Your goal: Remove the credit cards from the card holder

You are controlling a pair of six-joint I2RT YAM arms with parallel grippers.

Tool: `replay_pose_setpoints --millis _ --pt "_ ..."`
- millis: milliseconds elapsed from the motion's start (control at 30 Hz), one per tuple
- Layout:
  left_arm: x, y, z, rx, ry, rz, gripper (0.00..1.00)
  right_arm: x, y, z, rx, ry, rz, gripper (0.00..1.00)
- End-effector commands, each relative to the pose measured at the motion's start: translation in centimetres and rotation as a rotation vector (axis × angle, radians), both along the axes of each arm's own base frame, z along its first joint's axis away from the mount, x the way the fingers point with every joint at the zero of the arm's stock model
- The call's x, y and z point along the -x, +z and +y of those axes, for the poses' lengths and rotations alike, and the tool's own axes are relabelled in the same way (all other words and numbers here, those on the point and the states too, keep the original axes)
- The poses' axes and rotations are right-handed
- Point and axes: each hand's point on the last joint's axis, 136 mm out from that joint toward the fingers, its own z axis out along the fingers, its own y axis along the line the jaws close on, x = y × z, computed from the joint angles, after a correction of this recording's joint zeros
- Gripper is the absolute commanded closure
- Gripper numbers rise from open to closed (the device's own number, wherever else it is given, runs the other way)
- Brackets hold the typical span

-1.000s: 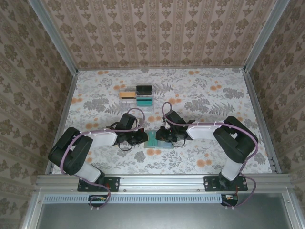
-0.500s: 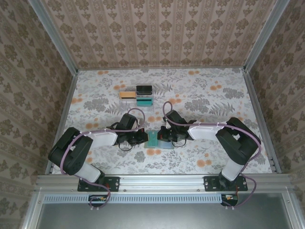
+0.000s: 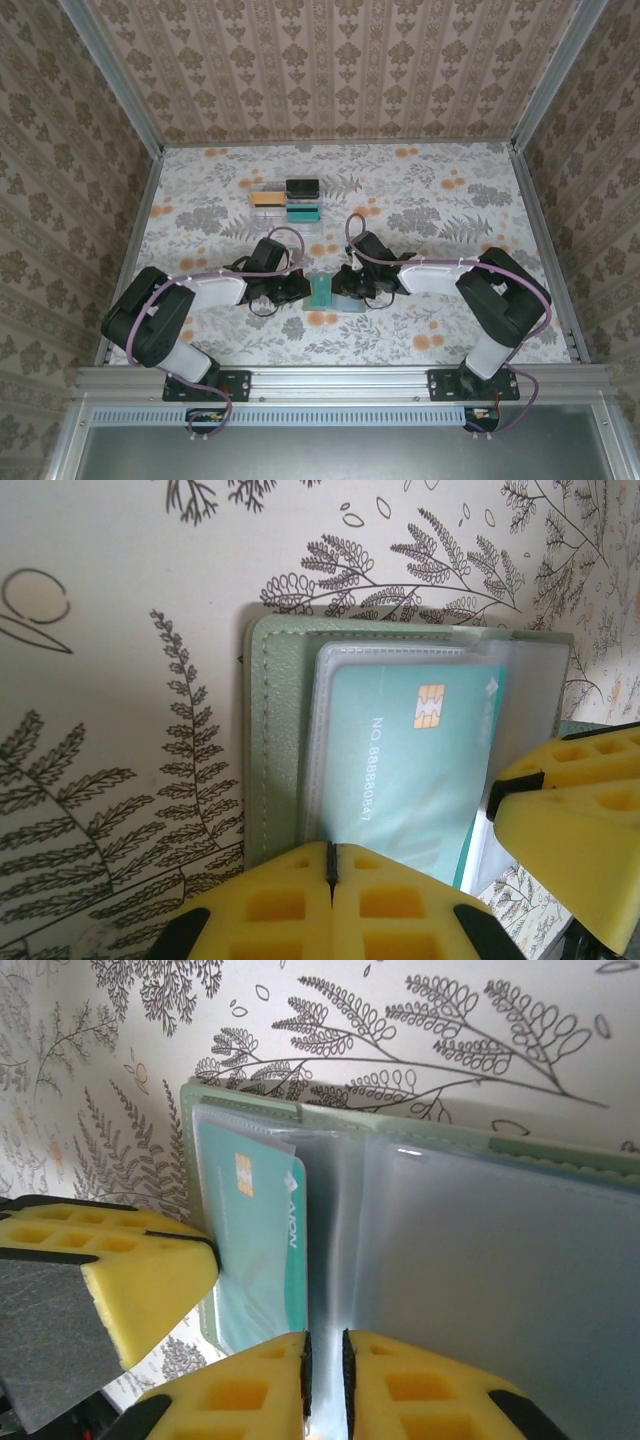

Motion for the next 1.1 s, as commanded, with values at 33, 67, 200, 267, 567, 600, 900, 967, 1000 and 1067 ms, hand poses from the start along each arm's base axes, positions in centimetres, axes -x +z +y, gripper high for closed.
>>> replay_pose_setpoints --millis 33,67,200,267,567,600,900,967,1000,1067 --pt "1.6 -1.9 1.4 -0.077 0.01 0.077 1.0 -0.1 0.5 0.9 -0.045 0.022 -0.009 0.79" --pt "1.6 -1.9 1.3 -0.076 0.01 0.079 1.0 -0.2 0.4 1.0 -0.05 0.023 -0.005 0.79" --pt "1.6 -1.9 1.2 -0.073 0.009 0.079 1.0 -0.3 -0.1 1.3 -0.047 0.026 0.008 0.81" --pt "1.6 -1.9 1.2 -0.073 0.007 0.077 1.0 -0.3 -0.3 1.3 -0.045 0.028 0.013 0.82" --pt "1.6 -1.8 0.9 -0.064 0.003 0.078 1.0 -0.2 -0.4 1.8 -0.057 0.041 0.018 0.92" --pt "1.6 -1.7 0.9 -0.064 0.002 0.078 1.0 -0.2 -0.4 1.8 -0.056 0.038 0.017 1.0" --pt "0.7 0.3 1.8 -0.071 0.02 0.038 0.9 -0.3 0.7 0.0 -0.03 0.013 -0.023 1.0" --pt "0.3 0.9 2.1 -0.067 0.035 0.022 0.89 -0.4 0.7 -0.4 -0.026 0.003 -0.026 1.0" --pt "0.1 1.0 2.3 -0.064 0.042 0.017 0.88 -0.4 0.7 -0.6 -0.023 -0.003 -0.026 1.0" --pt "0.1 1.0 2.4 -0.059 0.044 0.017 0.87 -0.3 0.7 -0.9 -0.022 -0.007 -0.025 1.0"
